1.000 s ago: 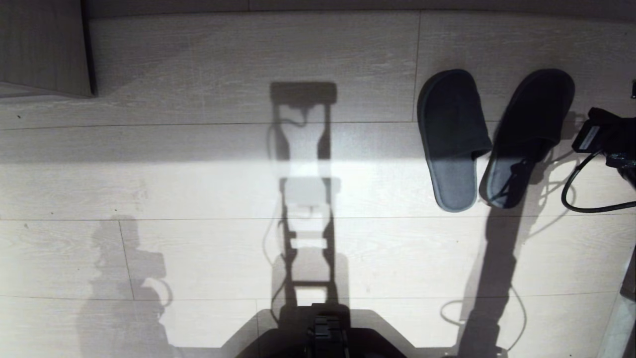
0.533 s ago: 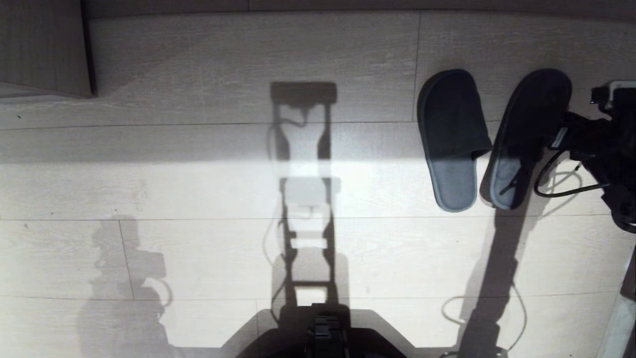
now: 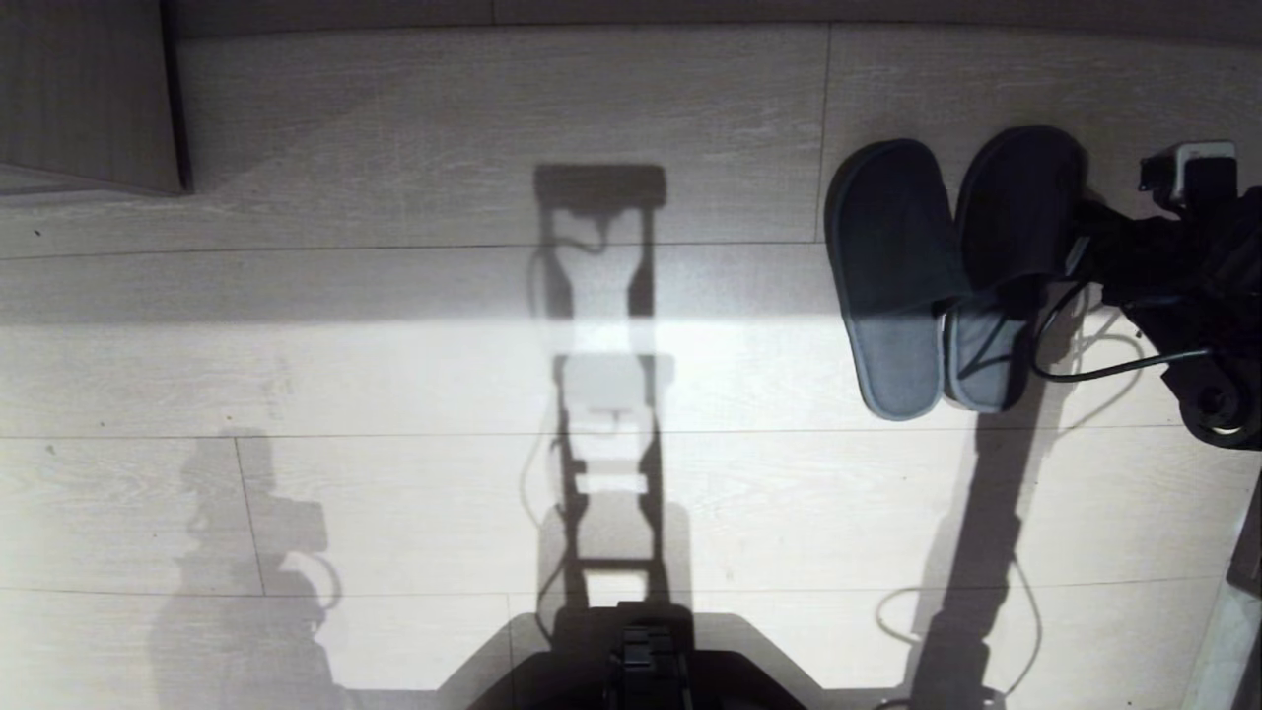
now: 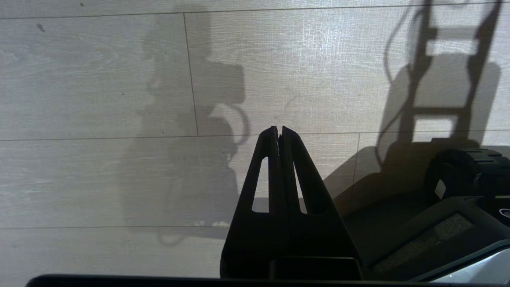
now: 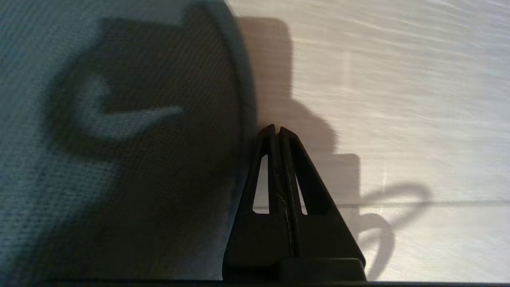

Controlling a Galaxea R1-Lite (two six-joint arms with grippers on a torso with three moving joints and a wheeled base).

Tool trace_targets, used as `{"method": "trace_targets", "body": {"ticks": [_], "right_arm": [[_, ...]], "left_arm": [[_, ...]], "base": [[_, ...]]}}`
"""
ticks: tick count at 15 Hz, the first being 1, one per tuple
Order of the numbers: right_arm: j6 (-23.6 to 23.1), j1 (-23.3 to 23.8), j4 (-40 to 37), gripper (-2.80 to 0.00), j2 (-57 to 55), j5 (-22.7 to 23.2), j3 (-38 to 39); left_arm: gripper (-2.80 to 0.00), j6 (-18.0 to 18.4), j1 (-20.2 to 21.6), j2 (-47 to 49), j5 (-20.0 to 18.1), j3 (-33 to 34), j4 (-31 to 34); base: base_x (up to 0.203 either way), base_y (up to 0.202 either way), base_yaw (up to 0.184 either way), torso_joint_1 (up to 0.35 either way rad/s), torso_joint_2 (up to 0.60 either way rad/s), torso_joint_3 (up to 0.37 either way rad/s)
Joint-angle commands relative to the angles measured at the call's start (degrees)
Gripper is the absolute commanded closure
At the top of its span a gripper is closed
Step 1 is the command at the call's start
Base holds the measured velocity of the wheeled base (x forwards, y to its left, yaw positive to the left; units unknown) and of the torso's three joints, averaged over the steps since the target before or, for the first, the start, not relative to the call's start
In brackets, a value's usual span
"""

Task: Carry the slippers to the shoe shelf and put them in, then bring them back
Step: Place the slippers on the floor

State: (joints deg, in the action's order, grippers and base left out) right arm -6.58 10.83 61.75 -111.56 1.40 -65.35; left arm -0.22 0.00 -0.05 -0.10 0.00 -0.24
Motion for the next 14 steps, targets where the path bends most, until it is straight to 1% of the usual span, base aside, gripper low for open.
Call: {"method": "trace_targets", "body": {"ticks": [1, 4, 7, 10, 14], "right_arm": [[-0.10, -0.94, 0.17, 0.00, 0.19, 0.36, -0.04], [-0.10, -2.42, 0.22, 0.00, 1.29, 0.62, 0.23], [-0.53, -2.60, 0.13, 0.00, 2.93, 0.53, 0.44], [-0.49, -2.14, -0.22, 0.00, 7.52, 0.71, 2.13], [-0.45, -1.79, -0.52, 0.00, 16.15, 1.88, 7.18]], "left_arm": [[0.00, -0.05, 0.00, 0.05, 0.01, 0.00, -0.02], [0.00, -0.05, 0.00, 0.05, 0.01, 0.00, -0.02], [0.00, -0.05, 0.00, 0.05, 0.01, 0.00, -0.02], [0.00, -0.05, 0.00, 0.05, 0.01, 0.00, -0.02], [0.00, -0.05, 0.00, 0.05, 0.01, 0.00, -0.02]], "base": [[0.000, 0.000, 0.000, 0.000, 0.00, 0.000], [0.000, 0.000, 0.000, 0.000, 0.00, 0.000], [0.000, 0.000, 0.000, 0.000, 0.00, 0.000], [0.000, 0.000, 0.000, 0.000, 0.00, 0.000], [0.000, 0.000, 0.000, 0.000, 0.00, 0.000]]}}
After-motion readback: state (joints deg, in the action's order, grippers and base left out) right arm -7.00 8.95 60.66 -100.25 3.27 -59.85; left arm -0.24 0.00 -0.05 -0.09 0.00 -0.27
